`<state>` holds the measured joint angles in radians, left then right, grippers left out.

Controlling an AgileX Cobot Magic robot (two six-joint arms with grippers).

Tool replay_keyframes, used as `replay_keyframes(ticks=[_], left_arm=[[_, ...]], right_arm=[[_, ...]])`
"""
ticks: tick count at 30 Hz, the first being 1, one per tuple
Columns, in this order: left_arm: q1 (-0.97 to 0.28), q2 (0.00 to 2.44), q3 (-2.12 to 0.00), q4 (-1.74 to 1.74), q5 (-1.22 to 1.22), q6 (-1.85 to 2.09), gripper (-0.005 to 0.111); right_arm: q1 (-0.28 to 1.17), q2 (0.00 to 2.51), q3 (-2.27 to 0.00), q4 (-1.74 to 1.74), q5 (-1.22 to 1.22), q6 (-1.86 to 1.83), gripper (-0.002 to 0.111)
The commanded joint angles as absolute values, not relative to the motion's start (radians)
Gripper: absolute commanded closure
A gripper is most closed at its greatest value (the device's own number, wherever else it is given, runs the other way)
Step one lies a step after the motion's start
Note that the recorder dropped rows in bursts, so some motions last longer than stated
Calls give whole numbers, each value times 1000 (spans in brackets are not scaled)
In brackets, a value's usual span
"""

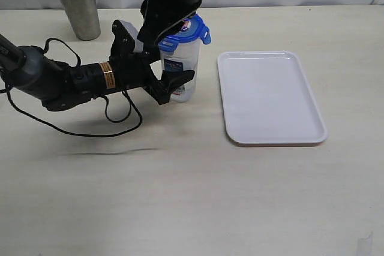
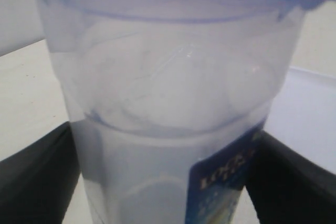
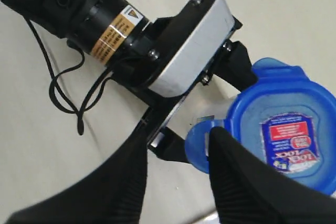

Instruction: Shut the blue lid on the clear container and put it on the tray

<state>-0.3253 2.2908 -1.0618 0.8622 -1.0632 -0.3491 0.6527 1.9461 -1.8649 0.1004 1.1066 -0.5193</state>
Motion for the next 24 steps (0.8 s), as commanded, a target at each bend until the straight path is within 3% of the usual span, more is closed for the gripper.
replay_keyframes(ticks=[1,24], left_arm=[[-327,2294,-1060,901,-1023,-364,107],[-327,2294,-1060,901,-1038,-364,107]], right_arm=[[657,1950,-1870,11,1086,-493,70],[704,2126,-1870,-301,1128,-489,70]])
